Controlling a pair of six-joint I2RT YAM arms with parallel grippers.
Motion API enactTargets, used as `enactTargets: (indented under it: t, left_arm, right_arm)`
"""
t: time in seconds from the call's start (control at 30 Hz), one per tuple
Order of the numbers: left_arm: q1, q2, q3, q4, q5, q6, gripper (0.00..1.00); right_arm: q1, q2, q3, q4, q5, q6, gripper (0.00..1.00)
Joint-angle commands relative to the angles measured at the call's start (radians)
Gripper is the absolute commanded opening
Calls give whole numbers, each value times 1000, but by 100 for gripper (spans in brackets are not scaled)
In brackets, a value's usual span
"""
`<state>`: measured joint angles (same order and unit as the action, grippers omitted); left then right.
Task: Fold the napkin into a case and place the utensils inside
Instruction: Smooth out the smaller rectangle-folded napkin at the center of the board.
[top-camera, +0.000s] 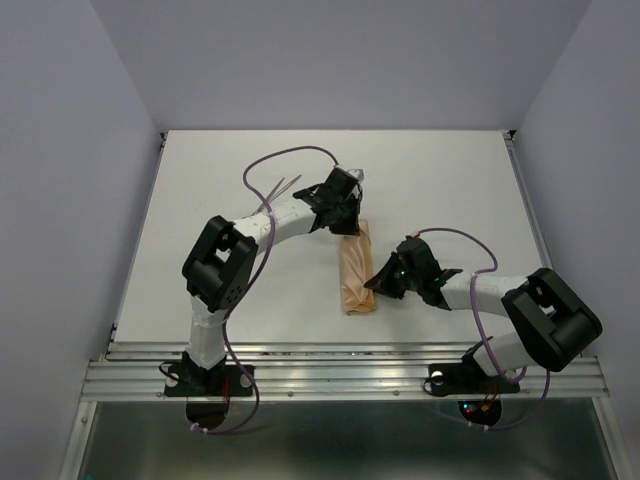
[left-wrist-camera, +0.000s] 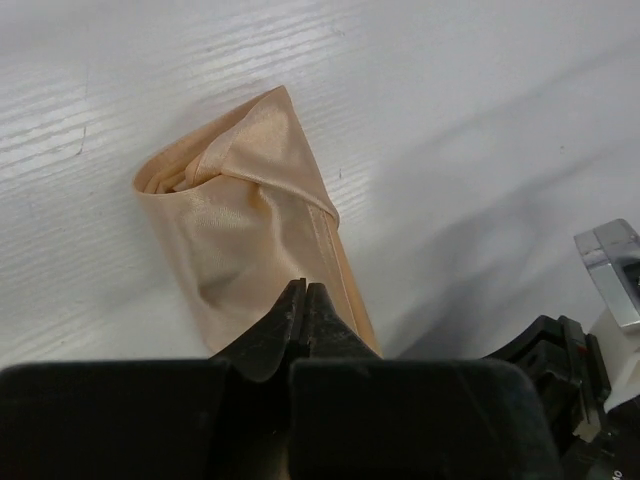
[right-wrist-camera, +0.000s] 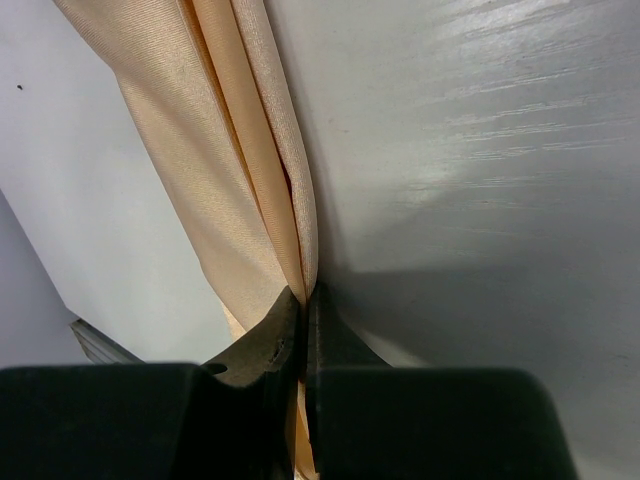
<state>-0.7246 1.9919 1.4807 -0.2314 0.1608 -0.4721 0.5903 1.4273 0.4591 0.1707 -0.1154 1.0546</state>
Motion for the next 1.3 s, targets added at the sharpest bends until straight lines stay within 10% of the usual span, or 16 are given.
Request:
enactTargets:
  t: [0.0, 1.27]
  left_arm:
    - [7, -48, -27, 4, -43, 20, 0]
    - [-4, 160, 366, -195, -32, 85, 0]
  right_arm:
    - [5, 4, -5, -71, 25, -5, 1]
    - [5, 228, 85, 173, 46, 174, 1]
